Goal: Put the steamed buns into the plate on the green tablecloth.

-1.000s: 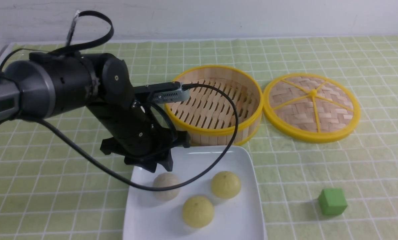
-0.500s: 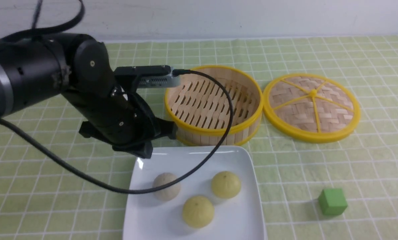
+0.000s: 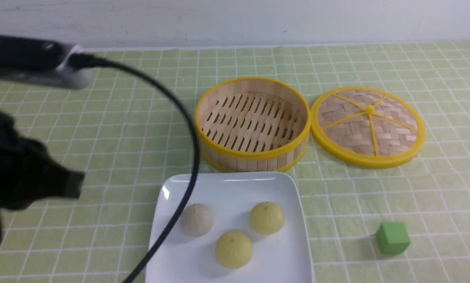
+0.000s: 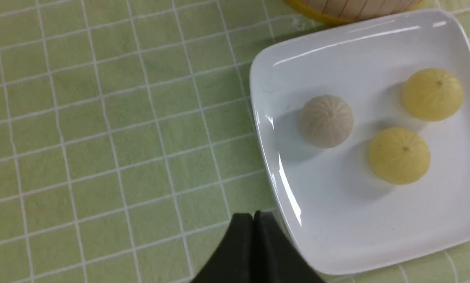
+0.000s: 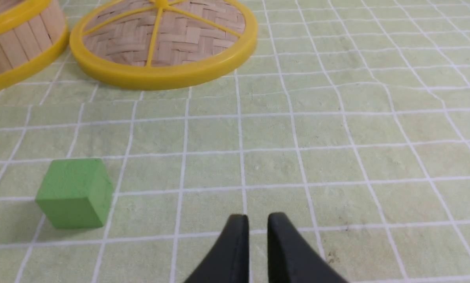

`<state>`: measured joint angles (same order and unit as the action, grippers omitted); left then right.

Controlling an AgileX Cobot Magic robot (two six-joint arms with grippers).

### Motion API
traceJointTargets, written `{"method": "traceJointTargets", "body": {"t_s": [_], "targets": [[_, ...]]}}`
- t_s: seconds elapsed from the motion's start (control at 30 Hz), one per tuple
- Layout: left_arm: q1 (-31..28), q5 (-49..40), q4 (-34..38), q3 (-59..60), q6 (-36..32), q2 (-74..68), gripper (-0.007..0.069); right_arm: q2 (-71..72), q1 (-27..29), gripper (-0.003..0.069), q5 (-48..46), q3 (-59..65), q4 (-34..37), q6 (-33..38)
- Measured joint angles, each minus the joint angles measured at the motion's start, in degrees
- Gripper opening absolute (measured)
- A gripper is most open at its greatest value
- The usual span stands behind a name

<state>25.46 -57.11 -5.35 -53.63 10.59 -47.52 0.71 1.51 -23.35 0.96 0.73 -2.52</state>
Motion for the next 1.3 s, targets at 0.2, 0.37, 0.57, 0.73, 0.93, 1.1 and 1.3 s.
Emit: {"method": "traceJointTargets", "body": {"t_s": [0.2, 0.37, 0.57, 0.73, 0.93, 1.1, 1.3], "targets": [[0.00, 22.72, 1.46, 18.01, 1.42, 17.98, 0.0002, 0.00, 0.00, 0.0104, 0.00, 0.00, 0.00, 0.00], [0.00, 46.97, 2.68, 33.38, 3.75, 29.32, 0.0004, 0.00, 0.00, 0.0111, 0.00, 0.00, 0.00, 0.00], [0.00, 63.40, 2.68, 47.25, 4.05, 34.80, 0.0013, 0.00, 0.10, 0.0118, 0.00, 0.00, 0.00, 0.00], [0.00, 62.49, 2.74, 53.31, 4.05, 34.85, 0.0017, 0.00, 0.10, 0.0122, 0.00, 0.00, 0.00, 0.00], [0.00, 57.55, 2.74, 54.77, 2.17, 34.85, 0.0019, 0.00, 0.10, 0.0129, 0.00, 0.00, 0.00, 0.00], [-0.38, 50.67, 2.36, 54.77, -1.14, 35.43, 0.0020, 0.00, 0.10, 0.0133, 0.00, 0.00, 0.00, 0.00], [-9.78, 43.85, -0.47, 54.77, -1.68, 43.78, 0.0031, 0.00, 0.10, 0.0136, 0.00, 0.00, 0.00, 0.00]]}}
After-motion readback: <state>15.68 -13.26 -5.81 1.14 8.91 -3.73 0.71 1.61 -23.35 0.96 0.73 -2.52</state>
